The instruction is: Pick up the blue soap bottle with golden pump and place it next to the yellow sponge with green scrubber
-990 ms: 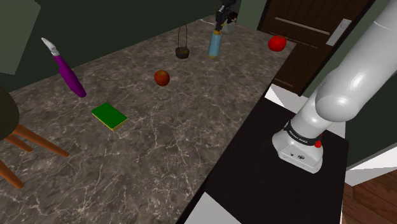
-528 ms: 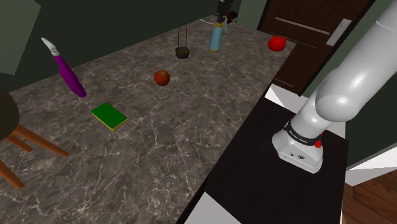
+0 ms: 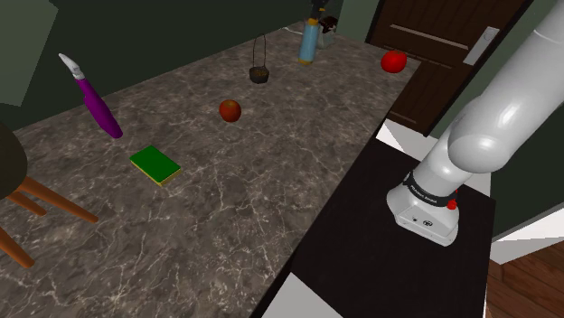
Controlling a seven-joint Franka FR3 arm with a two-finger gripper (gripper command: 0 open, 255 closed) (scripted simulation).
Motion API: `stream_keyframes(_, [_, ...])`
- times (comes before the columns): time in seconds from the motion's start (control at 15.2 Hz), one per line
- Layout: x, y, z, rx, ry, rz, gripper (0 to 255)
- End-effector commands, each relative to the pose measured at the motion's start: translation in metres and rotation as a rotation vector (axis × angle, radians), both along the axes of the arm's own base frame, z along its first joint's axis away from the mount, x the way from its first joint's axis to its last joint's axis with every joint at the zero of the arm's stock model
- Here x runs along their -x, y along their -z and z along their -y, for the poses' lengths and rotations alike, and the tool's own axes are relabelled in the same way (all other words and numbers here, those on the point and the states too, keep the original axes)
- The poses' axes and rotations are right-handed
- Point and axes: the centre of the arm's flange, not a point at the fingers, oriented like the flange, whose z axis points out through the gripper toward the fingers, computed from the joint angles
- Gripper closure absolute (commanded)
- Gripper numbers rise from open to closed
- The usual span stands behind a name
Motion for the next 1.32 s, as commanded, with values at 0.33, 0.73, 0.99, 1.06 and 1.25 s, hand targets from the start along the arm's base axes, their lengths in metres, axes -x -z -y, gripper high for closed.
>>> stream_keyframes(0.33, [0.001, -0.038, -0.001, 0.0, 0.0, 0.0, 255])
stream_keyframes(0.73, [0.001, -0.07, -0.001, 0.0, 0.0, 0.0, 255])
stream_keyframes(0.99, [-0.002, -0.078, -0.014, 0.0, 0.0, 0.0, 255])
stream_keyframes(1.06, [-0.005, -0.074, -0.026, 0.0, 0.0, 0.0, 255])
stream_keyframes(1.25, [-0.012, -0.063, -0.063, 0.0, 0.0, 0.0, 255])
